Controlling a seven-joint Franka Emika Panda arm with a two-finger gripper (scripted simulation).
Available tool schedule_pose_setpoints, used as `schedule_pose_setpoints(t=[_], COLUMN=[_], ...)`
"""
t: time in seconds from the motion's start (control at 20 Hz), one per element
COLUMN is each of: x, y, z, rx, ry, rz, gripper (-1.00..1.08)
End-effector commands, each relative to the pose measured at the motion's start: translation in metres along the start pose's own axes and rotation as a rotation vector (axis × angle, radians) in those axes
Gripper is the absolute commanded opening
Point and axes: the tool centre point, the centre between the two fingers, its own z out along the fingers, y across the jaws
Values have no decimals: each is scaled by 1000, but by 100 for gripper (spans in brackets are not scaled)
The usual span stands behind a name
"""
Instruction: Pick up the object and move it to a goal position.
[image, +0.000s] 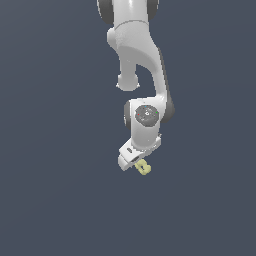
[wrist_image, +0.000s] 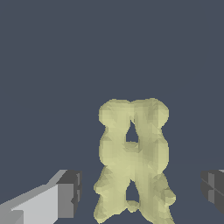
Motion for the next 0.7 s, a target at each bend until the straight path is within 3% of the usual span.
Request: schedule_pose_setpoints(t=[0.0, 0.55, 0.6, 0.65], x=[-1, 0, 0, 0], y=[0, 0, 0, 0], z=[10, 43, 43, 43], rx=[1, 1, 1, 1], ry=[-1, -1, -1, -1], rz=[-1, -5, -5, -5], gripper=[100, 100, -100, -100])
